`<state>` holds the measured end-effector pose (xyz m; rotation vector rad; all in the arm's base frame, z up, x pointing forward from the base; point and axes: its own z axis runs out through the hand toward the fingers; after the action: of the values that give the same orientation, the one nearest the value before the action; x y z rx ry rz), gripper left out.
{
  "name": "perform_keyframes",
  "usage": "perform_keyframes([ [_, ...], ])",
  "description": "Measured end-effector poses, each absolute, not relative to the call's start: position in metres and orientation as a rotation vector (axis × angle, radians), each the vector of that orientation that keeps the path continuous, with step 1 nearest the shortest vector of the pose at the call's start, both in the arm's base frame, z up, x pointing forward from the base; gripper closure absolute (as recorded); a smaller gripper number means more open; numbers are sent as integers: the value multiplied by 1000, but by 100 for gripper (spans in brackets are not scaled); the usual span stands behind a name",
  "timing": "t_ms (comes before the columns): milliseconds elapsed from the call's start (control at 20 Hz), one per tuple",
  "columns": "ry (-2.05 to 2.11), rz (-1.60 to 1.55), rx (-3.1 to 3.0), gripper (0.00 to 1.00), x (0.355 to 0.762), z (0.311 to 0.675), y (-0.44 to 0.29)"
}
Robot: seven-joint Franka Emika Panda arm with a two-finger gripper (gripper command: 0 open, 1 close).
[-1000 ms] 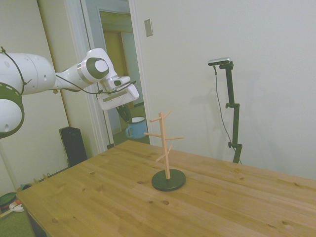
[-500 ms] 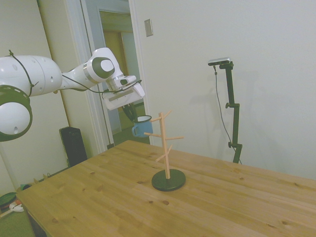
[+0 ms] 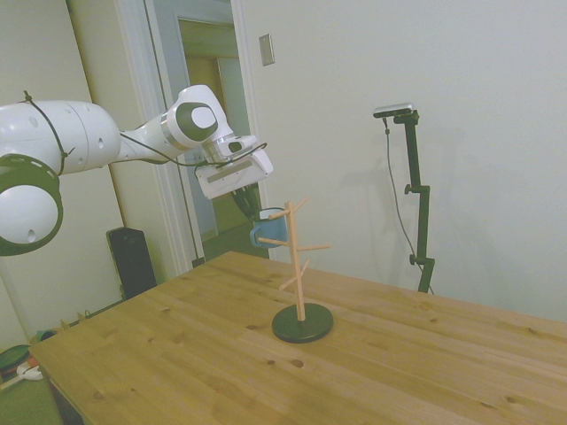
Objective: Hang the mug
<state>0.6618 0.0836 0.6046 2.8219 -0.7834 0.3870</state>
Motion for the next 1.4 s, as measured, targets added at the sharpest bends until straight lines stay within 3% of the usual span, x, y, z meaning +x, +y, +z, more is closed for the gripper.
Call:
perform_keyframes([
  [550, -819, 375, 2805, 100, 666, 603, 47],
  [600, -823, 370, 2803, 0, 666, 601, 45],
  [1400, -828, 349, 2797, 0, 664, 595, 42],
])
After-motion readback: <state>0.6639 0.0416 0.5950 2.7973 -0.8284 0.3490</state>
